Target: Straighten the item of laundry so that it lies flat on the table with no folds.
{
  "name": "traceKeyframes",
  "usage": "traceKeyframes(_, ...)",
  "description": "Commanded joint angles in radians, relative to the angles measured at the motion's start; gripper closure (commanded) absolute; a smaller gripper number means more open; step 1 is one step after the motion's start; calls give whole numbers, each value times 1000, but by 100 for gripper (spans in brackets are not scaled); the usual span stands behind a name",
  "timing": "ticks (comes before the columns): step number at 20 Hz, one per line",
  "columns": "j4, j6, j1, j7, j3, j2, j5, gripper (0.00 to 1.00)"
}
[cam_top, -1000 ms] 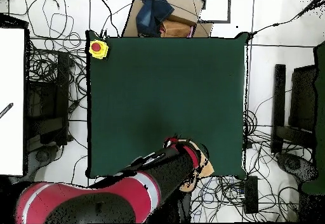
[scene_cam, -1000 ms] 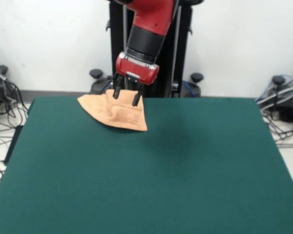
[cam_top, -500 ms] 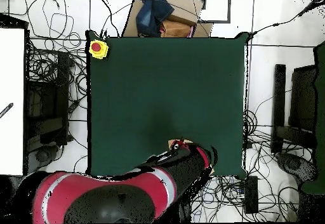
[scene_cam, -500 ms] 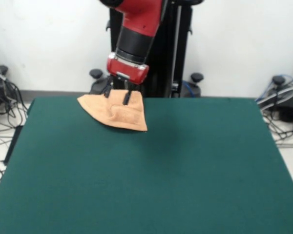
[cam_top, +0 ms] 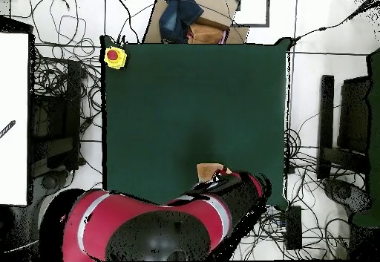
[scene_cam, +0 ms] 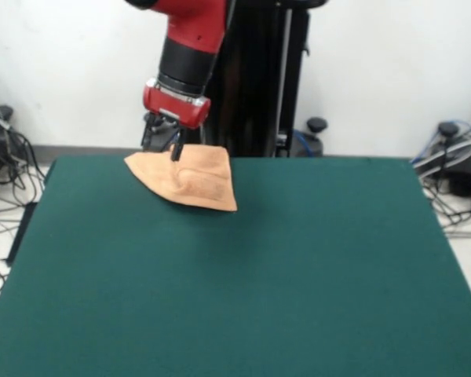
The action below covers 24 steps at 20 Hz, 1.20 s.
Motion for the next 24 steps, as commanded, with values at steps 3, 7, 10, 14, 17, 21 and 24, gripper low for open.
traceKeyframes(3,-121,-180,16,-89,191,52,13,0)
traceKeyframes(7,-120,-192,16,-78,196,49,-7,0)
traceKeyframes(10,-127,-204,8,-71,204,48,-35,0)
traceKeyframes(14,-143,-201,-6,-52,215,48,-81,0)
traceKeyframes(17,-154,-205,-17,-52,221,56,-97,0)
traceKeyframes(21,-147,-195,-27,-42,226,54,-115,0)
traceKeyframes(24,-152,-166,-39,-20,239,57,-145,0)
